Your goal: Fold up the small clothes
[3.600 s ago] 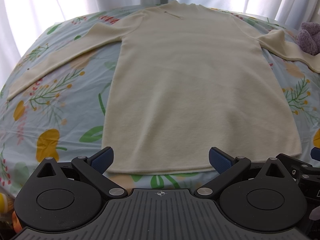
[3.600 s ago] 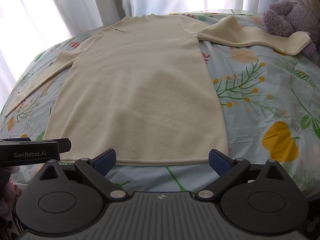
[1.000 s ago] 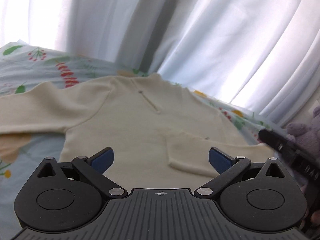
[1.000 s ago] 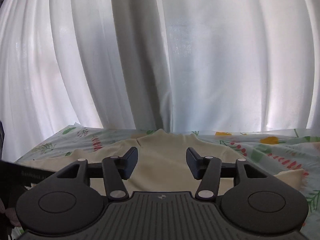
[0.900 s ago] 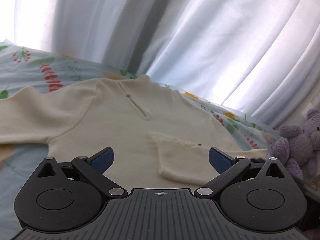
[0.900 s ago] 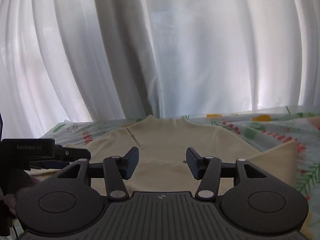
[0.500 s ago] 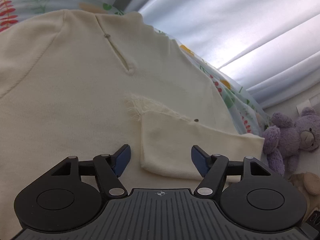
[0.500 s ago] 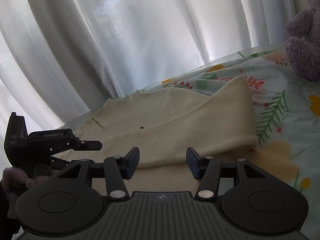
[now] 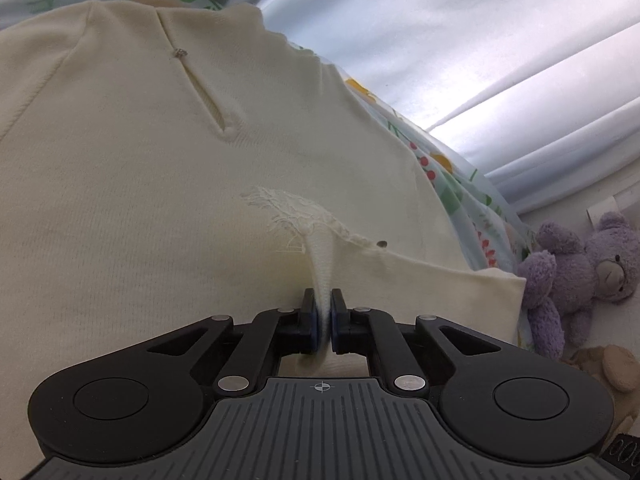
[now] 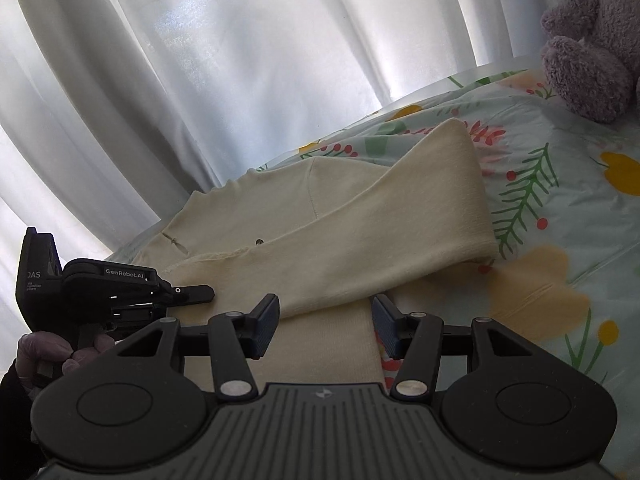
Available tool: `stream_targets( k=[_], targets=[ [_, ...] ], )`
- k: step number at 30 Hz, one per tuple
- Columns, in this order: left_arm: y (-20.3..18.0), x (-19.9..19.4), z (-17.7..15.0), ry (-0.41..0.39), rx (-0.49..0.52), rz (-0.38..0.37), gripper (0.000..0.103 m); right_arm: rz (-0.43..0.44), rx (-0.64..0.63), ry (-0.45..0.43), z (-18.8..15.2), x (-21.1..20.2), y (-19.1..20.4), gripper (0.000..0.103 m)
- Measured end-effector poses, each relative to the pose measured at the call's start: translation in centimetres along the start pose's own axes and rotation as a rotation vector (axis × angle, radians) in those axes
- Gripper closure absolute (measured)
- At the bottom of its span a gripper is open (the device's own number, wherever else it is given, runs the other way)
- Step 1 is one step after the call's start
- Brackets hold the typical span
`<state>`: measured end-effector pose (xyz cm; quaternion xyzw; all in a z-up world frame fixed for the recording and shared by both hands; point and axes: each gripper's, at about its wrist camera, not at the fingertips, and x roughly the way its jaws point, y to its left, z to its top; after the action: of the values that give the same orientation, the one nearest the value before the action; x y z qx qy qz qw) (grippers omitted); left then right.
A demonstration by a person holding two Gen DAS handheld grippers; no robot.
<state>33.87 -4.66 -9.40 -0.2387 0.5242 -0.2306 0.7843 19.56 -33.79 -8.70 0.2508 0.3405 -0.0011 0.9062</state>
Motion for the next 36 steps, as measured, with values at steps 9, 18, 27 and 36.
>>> stream_targets(
  k=[9, 18, 27, 36],
  targets=[
    [0.8, -9.6, 2.1, -0.228, 0.053, 0.029, 0.097, 0.005, -0.013, -0.023, 1.0, 0.0, 0.5, 0.051],
    [5.5, -10.3, 2.2, -0.208, 0.071, 0.261, 0.097, 0.007, 0.017, -0.005, 2.1, 2.1, 0.3, 0.051],
    [6.3, -10.5, 2.7, -0.237, 0.047, 0.217, 0.097, -0.119, -0.052, 0.025, 3.0, 5.1, 0.9, 0.068],
    [6.4, -10.1, 3.2, -0.245, 0.096, 0.235, 0.097, -0.224, -0.139, 0.004, 3.1, 6.5, 1.6, 0.097]
  ],
)
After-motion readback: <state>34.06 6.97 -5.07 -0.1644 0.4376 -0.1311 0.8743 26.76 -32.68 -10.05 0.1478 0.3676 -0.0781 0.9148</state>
